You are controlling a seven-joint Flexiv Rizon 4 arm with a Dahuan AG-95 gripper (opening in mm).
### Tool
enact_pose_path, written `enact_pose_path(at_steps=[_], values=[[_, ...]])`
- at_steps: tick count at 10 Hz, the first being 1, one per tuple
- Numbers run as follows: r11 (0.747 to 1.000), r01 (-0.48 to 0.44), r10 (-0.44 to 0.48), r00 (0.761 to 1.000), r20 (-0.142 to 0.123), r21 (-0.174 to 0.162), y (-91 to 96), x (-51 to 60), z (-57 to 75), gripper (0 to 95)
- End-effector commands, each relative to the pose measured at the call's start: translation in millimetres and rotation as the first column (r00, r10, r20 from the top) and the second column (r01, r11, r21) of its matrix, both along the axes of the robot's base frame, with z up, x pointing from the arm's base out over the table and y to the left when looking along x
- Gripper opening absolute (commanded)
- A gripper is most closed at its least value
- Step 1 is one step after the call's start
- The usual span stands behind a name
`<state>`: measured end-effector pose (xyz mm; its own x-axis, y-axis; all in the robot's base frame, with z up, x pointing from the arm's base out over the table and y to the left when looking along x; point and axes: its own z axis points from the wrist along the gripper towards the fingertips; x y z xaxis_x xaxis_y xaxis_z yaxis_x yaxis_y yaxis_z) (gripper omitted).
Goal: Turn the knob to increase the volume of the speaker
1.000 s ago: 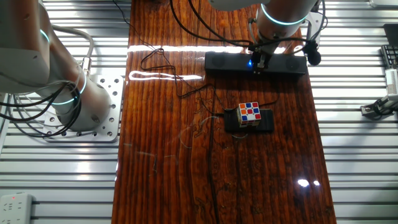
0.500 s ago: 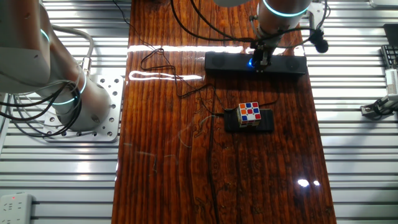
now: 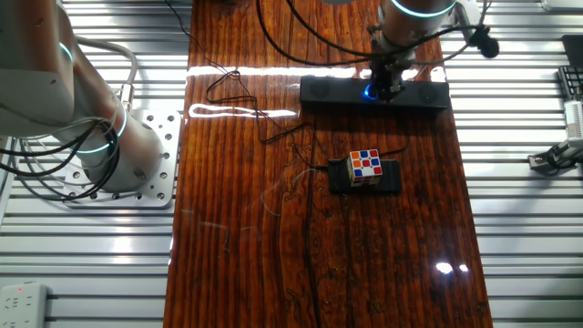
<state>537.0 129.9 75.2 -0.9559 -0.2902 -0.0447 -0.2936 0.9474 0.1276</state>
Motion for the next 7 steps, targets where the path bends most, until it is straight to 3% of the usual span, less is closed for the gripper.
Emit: enact_pose_path(at_steps=[1,2,3,4,7], values=[[0.915,-0.404,0.404,0.914,0.033,-0.026,1.9,-0.1,2.3,38.0],[0.851,-0.522,0.524,0.851,0.030,-0.064,2.0,-0.2,2.4,38.0],[0.814,-0.575,0.579,0.815,0.028,-0.083,2.0,-0.3,2.6,38.0],[0.740,-0.666,0.671,0.741,0.034,-0.101,2.2,-0.5,3.0,38.0],[0.661,-0.742,0.750,0.660,0.046,-0.111,2.4,-0.8,3.3,38.0]])
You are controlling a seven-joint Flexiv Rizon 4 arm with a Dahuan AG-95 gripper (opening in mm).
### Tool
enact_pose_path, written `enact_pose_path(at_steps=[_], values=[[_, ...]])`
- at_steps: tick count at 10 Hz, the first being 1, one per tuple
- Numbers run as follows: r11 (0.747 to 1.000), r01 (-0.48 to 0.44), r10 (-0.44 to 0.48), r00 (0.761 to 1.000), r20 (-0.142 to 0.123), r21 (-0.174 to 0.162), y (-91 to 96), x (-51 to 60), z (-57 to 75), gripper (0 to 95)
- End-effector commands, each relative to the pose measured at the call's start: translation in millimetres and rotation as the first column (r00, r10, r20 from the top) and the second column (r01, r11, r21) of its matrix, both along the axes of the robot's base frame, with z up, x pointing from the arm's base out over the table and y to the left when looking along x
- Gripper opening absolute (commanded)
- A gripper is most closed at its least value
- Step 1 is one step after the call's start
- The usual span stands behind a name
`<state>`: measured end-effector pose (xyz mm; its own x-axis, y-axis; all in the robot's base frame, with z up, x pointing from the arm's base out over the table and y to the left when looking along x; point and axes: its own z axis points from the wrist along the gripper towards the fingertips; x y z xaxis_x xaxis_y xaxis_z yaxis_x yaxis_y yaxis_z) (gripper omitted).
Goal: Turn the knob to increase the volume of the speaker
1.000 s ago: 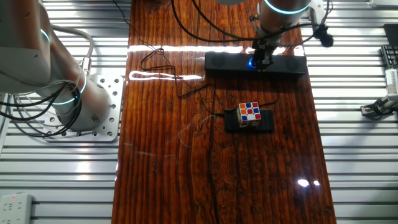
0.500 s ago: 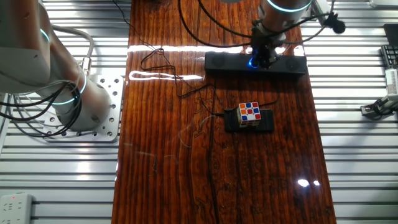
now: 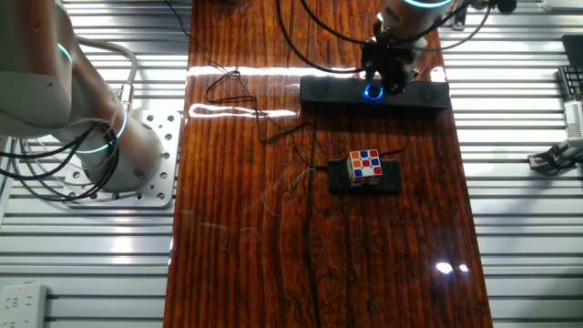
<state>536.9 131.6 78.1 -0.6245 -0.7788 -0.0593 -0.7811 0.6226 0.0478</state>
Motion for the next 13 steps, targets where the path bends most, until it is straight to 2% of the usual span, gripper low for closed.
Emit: enact_pose_path(at_steps=[1,3,5,7,10,13], values=[[0.964,-0.266,0.267,0.963,0.037,-0.028,0.6,-0.7,0.5,38.0],[0.962,-0.271,0.271,0.960,0.074,-0.009,0.6,-1.2,0.7,38.0],[0.965,-0.263,0.261,0.961,0.085,0.003,0.5,-1.3,0.6,38.0],[0.966,-0.255,0.251,0.963,0.103,0.034,0.5,-1.4,0.6,38.0],[0.968,-0.248,0.242,0.965,0.105,0.043,0.4,-1.3,0.6,38.0],[0.971,-0.234,0.229,0.969,0.091,0.047,0.3,-1.5,0.5,38.0]])
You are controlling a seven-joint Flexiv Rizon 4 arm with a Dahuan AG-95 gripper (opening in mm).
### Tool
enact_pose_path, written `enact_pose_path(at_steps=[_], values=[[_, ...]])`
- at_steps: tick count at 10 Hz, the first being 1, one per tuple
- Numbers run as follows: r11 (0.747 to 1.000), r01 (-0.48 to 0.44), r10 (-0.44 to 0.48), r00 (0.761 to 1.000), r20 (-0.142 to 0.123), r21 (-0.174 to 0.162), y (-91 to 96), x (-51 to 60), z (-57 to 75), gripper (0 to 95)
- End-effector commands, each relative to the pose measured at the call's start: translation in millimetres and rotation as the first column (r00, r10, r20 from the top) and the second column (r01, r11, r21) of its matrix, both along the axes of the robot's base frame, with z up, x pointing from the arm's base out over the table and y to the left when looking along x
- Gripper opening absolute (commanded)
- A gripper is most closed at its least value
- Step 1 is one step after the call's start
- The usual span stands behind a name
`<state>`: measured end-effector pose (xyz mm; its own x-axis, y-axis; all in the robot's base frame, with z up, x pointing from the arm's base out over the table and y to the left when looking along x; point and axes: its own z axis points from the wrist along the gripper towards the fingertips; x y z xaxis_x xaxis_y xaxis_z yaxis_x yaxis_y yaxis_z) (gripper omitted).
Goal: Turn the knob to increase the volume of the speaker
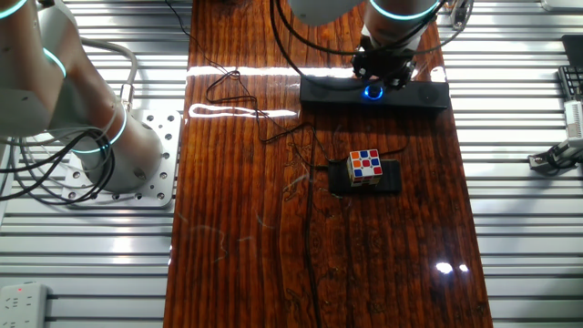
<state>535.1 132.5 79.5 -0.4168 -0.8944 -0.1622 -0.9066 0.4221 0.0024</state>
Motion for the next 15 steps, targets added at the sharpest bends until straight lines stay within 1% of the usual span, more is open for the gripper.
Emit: enact_pose_path(at_steps=[1,8,15], values=[[1.000,0.006,-0.006,1.000,-0.009,-0.008,-0.6,0.1,-1.0,38.0],[1.000,0.031,-0.031,0.999,-0.012,0.005,-2.0,-2.0,-2.8,38.0],[0.999,0.032,-0.032,0.999,-0.007,0.016,-3.0,-2.8,-4.5,38.0]])
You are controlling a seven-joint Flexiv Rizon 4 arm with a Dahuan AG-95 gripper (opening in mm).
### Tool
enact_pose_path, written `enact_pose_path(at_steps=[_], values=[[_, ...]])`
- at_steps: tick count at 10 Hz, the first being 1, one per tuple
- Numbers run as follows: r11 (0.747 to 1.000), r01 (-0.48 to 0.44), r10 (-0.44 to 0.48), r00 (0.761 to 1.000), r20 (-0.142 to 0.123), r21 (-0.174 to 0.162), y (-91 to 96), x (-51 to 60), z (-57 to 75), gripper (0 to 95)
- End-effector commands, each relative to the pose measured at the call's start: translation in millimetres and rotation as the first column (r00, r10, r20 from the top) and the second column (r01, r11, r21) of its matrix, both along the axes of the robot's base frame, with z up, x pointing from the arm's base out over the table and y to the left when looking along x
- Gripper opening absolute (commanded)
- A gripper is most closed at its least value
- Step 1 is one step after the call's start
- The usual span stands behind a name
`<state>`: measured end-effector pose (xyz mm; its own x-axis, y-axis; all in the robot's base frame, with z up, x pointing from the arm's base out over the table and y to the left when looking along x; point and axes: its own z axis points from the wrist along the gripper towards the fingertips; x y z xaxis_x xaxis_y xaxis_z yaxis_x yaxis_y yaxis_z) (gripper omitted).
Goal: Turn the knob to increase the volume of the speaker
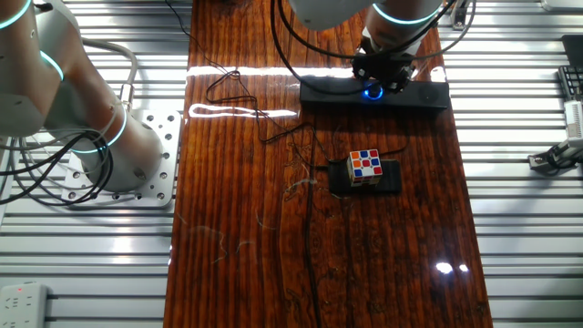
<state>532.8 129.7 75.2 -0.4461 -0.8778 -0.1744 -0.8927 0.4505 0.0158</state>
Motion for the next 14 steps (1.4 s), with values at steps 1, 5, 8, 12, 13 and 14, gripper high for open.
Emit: enact_pose_path(at_steps=[1,5,8,12,13,14], values=[[1.000,0.002,-0.002,1.000,-0.002,0.000,-0.3,-0.5,-0.2,38.0],[1.000,0.002,-0.002,1.000,-0.003,0.005,-0.8,-0.1,-1.3,38.0],[1.000,0.002,-0.002,1.000,-0.004,0.009,-1.0,0.1,-2.0,38.0],[1.000,0.002,-0.002,1.000,-0.005,0.012,-1.5,0.1,-3.1,38.0],[1.000,0.002,-0.002,1.000,-0.005,0.017,-1.6,0.1,-3.3,38.0],[1.000,0.001,-0.001,1.000,-0.004,0.018,-1.6,0.1,-3.5,38.0]])
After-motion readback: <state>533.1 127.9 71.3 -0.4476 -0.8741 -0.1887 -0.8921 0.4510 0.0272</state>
